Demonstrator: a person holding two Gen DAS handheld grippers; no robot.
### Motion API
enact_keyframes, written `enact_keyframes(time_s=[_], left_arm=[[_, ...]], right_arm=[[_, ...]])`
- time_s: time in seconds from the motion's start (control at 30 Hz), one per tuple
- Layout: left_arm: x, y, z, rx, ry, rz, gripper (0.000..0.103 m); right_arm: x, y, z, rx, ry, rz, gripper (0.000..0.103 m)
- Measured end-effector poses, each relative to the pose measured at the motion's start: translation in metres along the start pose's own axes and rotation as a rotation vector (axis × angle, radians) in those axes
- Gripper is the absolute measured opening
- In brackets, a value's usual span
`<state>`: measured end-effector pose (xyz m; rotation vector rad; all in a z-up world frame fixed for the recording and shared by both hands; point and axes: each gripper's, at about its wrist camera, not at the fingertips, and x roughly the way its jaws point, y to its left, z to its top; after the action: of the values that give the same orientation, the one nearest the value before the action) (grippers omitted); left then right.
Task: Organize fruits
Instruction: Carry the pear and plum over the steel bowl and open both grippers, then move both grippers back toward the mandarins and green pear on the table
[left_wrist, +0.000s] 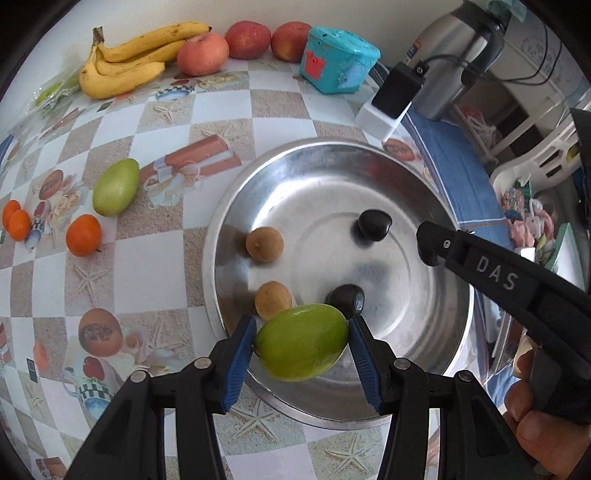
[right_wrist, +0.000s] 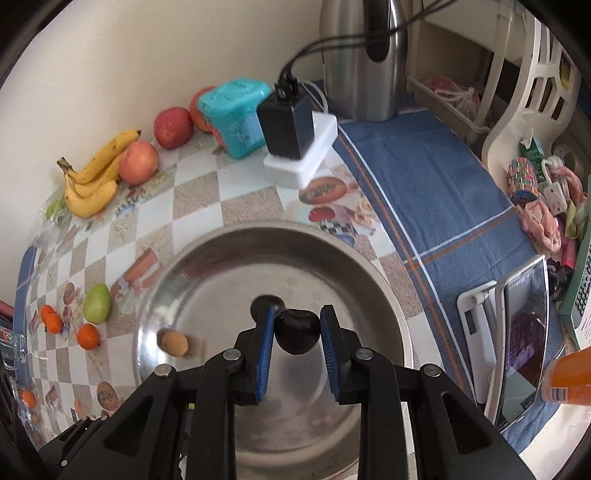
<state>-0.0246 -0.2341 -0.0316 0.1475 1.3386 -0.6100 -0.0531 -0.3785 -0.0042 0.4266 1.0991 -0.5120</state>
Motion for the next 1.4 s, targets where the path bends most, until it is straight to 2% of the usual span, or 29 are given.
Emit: enact_keyframes(time_s=[0.13, 0.23, 0.3, 0.33, 0.43, 0.5, 0.63, 0.8, 0.9, 1.03, 1.4], left_arm=[[0.006, -0.001, -0.004, 0.007, 0.02, 0.012, 0.055], [0.01, -0.004, -0.008, 0.012, 0.031, 0.014, 0.055], [0.012, -0.006, -0.009, 0.017, 0.034, 0.015, 0.055], [0.013, -0.007, -0.01, 0.018, 0.036, 0.014, 0.055], [0.011, -0.009, -0.011, 0.022, 0.033, 0.007, 0.058], [0.009, -0.01, -0.009, 0.024, 0.022, -0.001, 0.064], [0.004, -0.006, -0.005, 0.015, 0.01, -0.011, 0.065], [-0.002, 0.019, 0.001, -0.06, -0.011, -0.032, 0.068], [-0.008, 0.04, 0.009, -0.111, -0.029, -0.005, 0.068], [-0.016, 0.075, 0.019, -0.214, -0.042, -0.02, 0.068], [-0.047, 0.149, 0.028, -0.387, -0.144, 0.067, 0.07]], right_arm=[[0.015, -0.003, -0.006, 0.001, 0.056, -0.013, 0.027], [0.019, -0.004, -0.007, 0.005, 0.067, -0.008, 0.027], [0.018, -0.004, -0.007, 0.018, 0.063, 0.004, 0.04], [0.017, -0.004, -0.006, 0.023, 0.058, 0.006, 0.05], [0.013, -0.001, -0.004, 0.016, 0.044, 0.009, 0.052], [0.01, 0.0, -0.002, 0.016, 0.036, 0.009, 0.053], [0.006, 0.002, 0.0, 0.014, 0.025, 0.004, 0.057], [0.01, 0.005, 0.0, 0.006, 0.039, 0.0, 0.057], [0.012, 0.006, -0.001, 0.003, 0.044, 0.0, 0.057], [0.016, 0.013, -0.003, -0.006, 0.058, 0.001, 0.057], [0.009, 0.065, -0.007, -0.087, 0.052, 0.059, 0.057]])
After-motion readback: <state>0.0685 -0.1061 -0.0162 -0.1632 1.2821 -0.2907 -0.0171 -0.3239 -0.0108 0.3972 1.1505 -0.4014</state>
